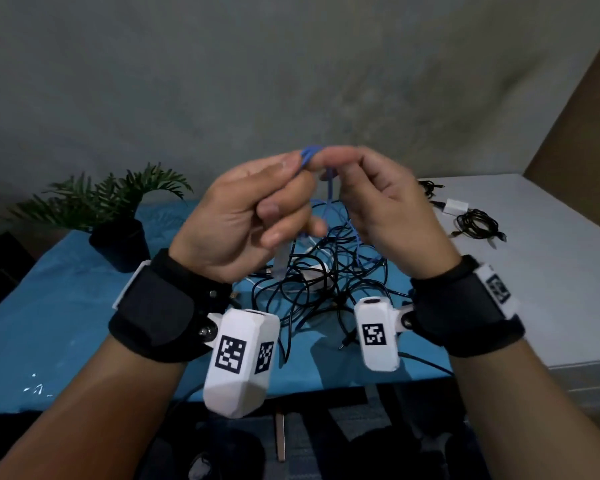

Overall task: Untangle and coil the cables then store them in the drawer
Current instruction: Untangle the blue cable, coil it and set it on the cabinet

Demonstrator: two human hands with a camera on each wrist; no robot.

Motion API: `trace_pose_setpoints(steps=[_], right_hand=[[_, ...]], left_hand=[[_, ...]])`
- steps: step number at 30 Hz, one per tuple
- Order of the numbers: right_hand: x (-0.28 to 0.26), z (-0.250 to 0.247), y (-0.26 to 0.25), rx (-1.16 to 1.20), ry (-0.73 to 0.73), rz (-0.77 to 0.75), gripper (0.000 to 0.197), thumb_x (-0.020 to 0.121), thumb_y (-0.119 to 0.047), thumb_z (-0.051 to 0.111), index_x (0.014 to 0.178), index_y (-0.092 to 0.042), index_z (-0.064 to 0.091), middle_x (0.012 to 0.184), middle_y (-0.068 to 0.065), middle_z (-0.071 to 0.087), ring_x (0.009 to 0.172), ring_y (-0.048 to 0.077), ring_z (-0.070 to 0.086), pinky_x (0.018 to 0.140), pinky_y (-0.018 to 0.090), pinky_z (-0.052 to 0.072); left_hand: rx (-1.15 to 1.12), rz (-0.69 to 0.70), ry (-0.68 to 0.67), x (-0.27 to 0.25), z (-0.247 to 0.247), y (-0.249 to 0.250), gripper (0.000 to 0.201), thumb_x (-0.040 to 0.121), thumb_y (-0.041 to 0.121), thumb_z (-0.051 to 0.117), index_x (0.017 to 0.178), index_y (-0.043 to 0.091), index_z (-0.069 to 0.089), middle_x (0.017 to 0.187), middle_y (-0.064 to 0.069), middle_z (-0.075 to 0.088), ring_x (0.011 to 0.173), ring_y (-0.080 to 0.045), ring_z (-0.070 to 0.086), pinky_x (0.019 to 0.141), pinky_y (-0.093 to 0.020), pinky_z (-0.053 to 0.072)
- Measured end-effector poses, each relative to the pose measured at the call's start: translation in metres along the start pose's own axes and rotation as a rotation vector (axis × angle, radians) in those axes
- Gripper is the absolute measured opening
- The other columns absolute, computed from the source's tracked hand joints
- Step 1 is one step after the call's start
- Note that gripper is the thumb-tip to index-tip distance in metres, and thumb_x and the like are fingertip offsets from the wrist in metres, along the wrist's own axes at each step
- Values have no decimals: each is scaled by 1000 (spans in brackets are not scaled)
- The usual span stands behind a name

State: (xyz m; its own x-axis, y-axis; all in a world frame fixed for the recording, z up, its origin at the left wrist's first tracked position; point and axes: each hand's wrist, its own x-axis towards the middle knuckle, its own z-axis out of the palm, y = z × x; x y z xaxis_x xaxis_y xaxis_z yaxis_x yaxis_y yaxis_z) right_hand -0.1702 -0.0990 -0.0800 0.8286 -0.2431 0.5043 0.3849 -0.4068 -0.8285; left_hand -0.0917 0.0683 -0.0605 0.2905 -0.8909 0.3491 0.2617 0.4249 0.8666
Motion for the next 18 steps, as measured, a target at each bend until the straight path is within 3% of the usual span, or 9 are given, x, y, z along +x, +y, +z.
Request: trace_pose_setpoints(steps=[2, 3, 5, 6, 8, 11, 13, 15, 18], right_hand=[[-1, 6, 9, -197, -31, 0, 24, 108, -28, 45, 113, -19, 67, 75, 13, 55, 59, 22, 49, 53, 38, 47], [-3, 8, 13, -289, -60, 11, 24, 108, -29, 45, 117, -25, 67, 73, 0, 59, 61, 19, 51, 56, 37, 46], [-6, 11, 15, -434, -135, 11, 27, 108, -30, 45, 124, -26, 66, 67, -20, 58, 60, -2, 50, 58, 20, 39], [-7, 13, 14, -495, -183, 5, 29, 108, -32, 45, 124, -23, 67, 67, -20, 59, 64, -4, 53, 61, 19, 41], [-9, 15, 10, -592, -300, -3, 32, 107, -36, 46, 112, -16, 69, 66, -6, 58, 64, 5, 53, 63, 35, 43], [-12, 19, 1, -635, -386, -6, 33, 104, -37, 50, 104, -13, 72, 75, 4, 67, 68, 18, 59, 67, 43, 47], [-14, 22, -6, -614, -382, -23, 30, 101, -34, 53, 93, -12, 72, 68, 3, 64, 64, 18, 57, 65, 44, 47], [-13, 20, -12, -540, -351, -31, 26, 95, -29, 56, 82, -13, 72, 63, -2, 62, 61, 18, 57, 64, 43, 48], [-8, 4, -15, -375, -266, -28, 26, 90, -22, 54, 71, -11, 68, 63, -5, 64, 60, 16, 57, 59, 34, 45]], left_hand=[[-69, 63, 45, 3, -1, 1, 47, 107, 17, 26, 142, -10, 40, 54, 7, 30, 45, -3, 50, 88, -36, 59], [-90, 100, 83, 4, -3, 2, 47, 108, 18, 26, 143, -10, 39, 53, 7, 35, 49, -4, 56, 93, -38, 58], [-81, 176, 178, 5, -9, 4, 46, 108, 21, 27, 141, -9, 40, 54, 8, 42, 62, -7, 67, 95, -39, 56], [-54, 212, 234, 6, -13, 4, 44, 109, 21, 27, 139, -8, 41, 54, 8, 44, 71, -9, 71, 96, -39, 56], [66, 270, 360, 7, -19, 4, 37, 110, 21, 30, 132, -5, 45, 56, 8, 47, 83, -14, 74, 98, -39, 54], [454, 273, 511, 6, -28, 2, 26, 110, 17, 36, 100, 7, 57, 62, 8, 55, 78, -19, 75, 90, -32, 55], [769, 208, 481, 5, -31, -1, 21, 110, 14, 38, 102, 16, 58, 62, 6, 61, 69, -17, 72, 80, -24, 56], [965, 53, 341, 2, -29, -5, 19, 108, 17, 41, 116, 14, 58, 65, 5, 66, 58, -16, 65, 66, -26, 54], [957, -195, 83, -2, -25, -5, 29, 103, 27, 42, 105, 5, 62, 62, -2, 62, 45, -21, 48, 50, -28, 40]])
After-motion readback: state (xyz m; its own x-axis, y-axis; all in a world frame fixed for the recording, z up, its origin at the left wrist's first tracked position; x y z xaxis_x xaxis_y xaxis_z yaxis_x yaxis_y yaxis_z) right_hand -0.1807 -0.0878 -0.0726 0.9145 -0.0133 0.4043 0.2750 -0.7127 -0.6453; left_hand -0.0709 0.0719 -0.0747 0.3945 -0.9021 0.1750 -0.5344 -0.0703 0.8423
